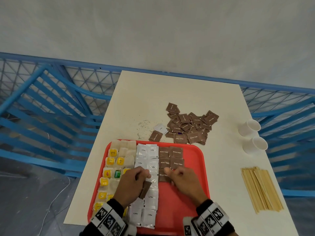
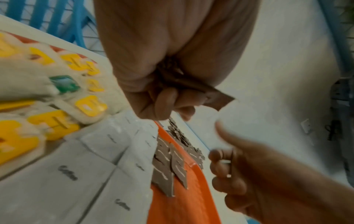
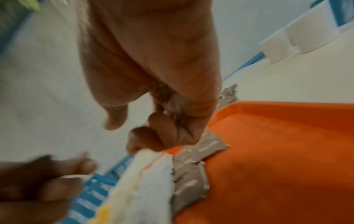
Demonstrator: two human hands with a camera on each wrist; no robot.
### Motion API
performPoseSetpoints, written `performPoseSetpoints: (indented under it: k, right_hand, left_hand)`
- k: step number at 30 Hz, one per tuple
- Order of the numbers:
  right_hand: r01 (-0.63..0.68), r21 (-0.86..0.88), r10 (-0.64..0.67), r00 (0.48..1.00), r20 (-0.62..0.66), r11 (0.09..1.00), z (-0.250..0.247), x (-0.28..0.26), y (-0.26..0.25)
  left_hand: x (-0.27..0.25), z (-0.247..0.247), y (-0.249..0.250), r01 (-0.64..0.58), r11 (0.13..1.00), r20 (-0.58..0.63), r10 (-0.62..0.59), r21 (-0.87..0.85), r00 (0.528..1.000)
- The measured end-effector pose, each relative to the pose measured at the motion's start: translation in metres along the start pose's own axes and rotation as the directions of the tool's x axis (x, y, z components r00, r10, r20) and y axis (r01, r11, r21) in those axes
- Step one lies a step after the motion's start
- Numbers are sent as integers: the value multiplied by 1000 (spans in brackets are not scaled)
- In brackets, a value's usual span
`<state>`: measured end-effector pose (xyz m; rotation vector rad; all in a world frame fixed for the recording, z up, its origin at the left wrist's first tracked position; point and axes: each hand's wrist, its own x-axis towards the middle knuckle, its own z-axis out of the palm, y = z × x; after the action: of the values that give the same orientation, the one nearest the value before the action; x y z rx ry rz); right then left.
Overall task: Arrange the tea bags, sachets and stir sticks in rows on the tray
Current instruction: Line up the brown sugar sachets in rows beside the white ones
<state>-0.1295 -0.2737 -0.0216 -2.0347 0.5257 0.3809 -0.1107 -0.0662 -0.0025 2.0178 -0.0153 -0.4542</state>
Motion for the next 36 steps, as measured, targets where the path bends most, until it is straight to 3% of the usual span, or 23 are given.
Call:
performPoseSetpoints:
  k: [2,4,7,10,14,16,23,28,30,33,36]
  right_hand:
    - [20,126,-51,967,249,992,-5,-27,-26]
    - [84,219,-156,929,336,972,-10,-44,-40]
    - [83,336,-167,959,228,938,-21,-48,-37]
    - [58,394,-130,979,159,917,-35,-45,-28]
    - [122,419,-201,968,149,900,-43,-47,-24]
    - [117,450,-193,973,129,885,-44,-45,-21]
    - [20,536,-22,1000,-3,844,-38,-43,12]
    - [-101,417,17,980,199,903,-32,-42,38]
    - [-118,390,62,986,153,913,-30,-32,46]
    - [-143,358,133,990,52,923,-32,-8,52]
    - [-151,297,149,988,30,943,-31,12,53]
  left_hand:
    - [2,10,8,-53,999,-24,53,-6,998]
    - [2,22,20,-91,994,0,91,-64,996]
    - [0,29,34,-47,982,21,52,-181,998]
    - [-3,22,41,86,938,80,-63,-336,995]
    - [-5,17,48,341,790,262,-234,-509,936]
    - [-5,19,52,393,740,299,-267,-545,916]
    - [-7,35,38,245,892,227,-167,-380,959]
    - [-1,50,16,265,913,273,-181,-310,945]
    - [6,54,8,237,938,236,-178,-252,955]
    - [26,58,-2,0,992,79,-11,130,997]
    - [38,64,0,-189,854,159,126,485,979]
